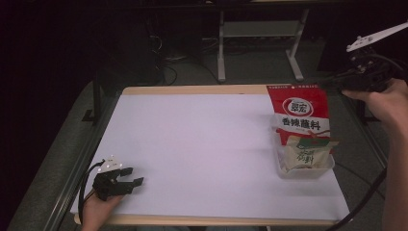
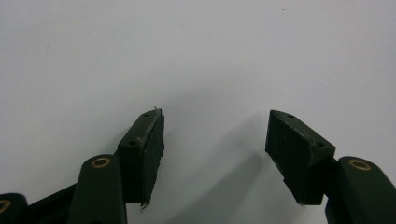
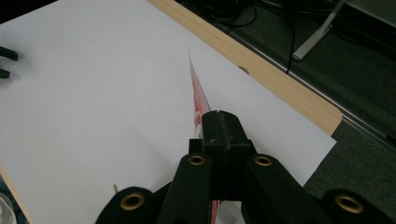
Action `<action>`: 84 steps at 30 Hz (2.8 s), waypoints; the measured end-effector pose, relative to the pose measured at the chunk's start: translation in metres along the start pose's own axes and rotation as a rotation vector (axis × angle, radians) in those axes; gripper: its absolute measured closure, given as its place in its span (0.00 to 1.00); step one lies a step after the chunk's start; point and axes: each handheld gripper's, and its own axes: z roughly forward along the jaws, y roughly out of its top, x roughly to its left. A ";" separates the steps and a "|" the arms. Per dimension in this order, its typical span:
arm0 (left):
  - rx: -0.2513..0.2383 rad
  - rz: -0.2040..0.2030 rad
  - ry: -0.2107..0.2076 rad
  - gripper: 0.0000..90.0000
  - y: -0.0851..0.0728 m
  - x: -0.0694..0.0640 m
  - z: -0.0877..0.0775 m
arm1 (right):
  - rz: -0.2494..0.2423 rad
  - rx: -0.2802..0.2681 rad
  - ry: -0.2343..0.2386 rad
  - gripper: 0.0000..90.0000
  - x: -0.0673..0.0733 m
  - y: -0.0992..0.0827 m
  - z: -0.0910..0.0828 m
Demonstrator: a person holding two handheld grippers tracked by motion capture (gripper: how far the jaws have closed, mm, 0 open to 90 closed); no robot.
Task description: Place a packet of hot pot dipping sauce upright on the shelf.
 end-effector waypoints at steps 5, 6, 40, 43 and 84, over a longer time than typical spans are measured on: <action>-0.001 -0.004 0.000 0.41 0.000 -0.001 0.001 | -0.003 0.006 0.022 1.00 0.002 0.001 0.011; -0.002 -0.005 0.000 0.41 0.000 -0.001 0.001 | -0.010 0.010 0.024 1.00 0.003 0.002 0.014; -0.001 0.005 -0.002 0.41 0.002 -0.003 0.002 | 0.093 0.036 -0.044 0.89 -0.024 -0.049 0.012; -0.001 0.006 -0.004 0.41 0.001 -0.003 0.002 | 0.087 0.045 -0.045 0.87 -0.021 -0.046 0.015; -0.052 0.023 -0.007 0.35 0.004 -0.007 -0.007 | 0.040 -0.035 0.171 0.51 0.039 -0.010 0.075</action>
